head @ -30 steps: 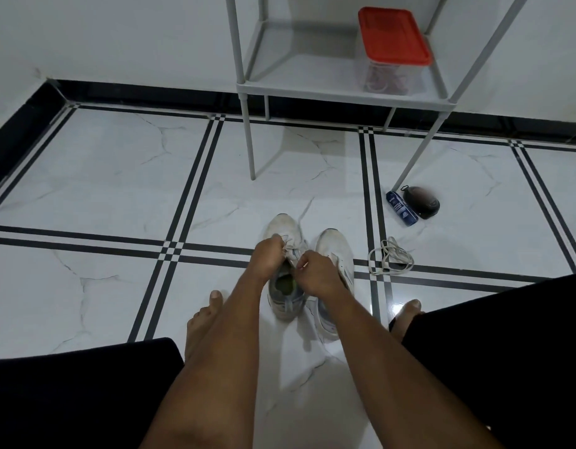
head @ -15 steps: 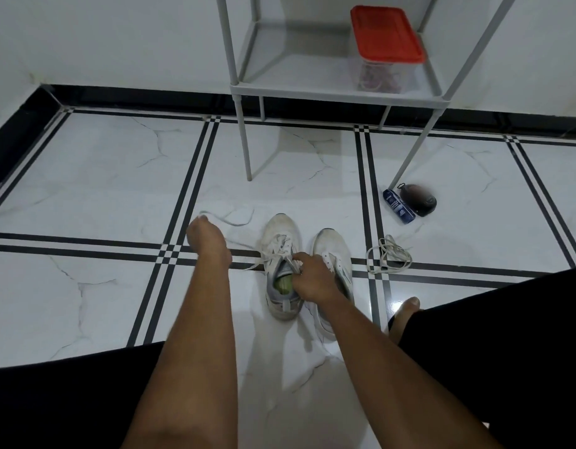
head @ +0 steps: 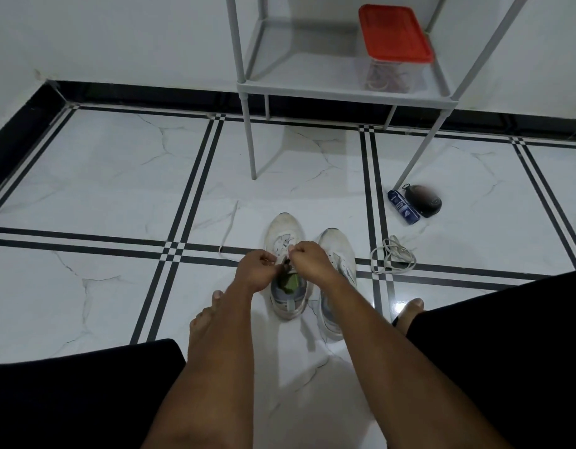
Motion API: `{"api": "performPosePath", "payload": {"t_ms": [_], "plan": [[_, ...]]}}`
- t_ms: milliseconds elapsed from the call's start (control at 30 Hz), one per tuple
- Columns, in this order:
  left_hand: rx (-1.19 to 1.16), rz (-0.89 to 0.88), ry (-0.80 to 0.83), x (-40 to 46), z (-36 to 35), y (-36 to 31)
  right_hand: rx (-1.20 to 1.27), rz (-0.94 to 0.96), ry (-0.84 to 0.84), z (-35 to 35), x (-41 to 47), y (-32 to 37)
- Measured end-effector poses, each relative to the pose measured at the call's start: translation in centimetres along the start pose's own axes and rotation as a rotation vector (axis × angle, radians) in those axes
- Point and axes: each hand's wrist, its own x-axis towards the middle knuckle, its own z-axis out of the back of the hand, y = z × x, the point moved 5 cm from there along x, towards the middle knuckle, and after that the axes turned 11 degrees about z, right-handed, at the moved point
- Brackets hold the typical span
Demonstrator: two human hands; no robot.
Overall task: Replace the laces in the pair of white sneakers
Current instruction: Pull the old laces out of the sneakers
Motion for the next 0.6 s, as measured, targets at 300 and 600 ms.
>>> {"api": "performPosePath", "payload": {"t_ms": [300,600], "plan": [[-0.053,0.012,-0.029,0.8,0.4,1.0,0.95,-0.071,-0.029,4.3,0.4,4.7],[-0.097,0.023,-0.037,0.6,0.4,1.5,0.122,0.033,-0.244,9.2,1.3,0.9]]}}
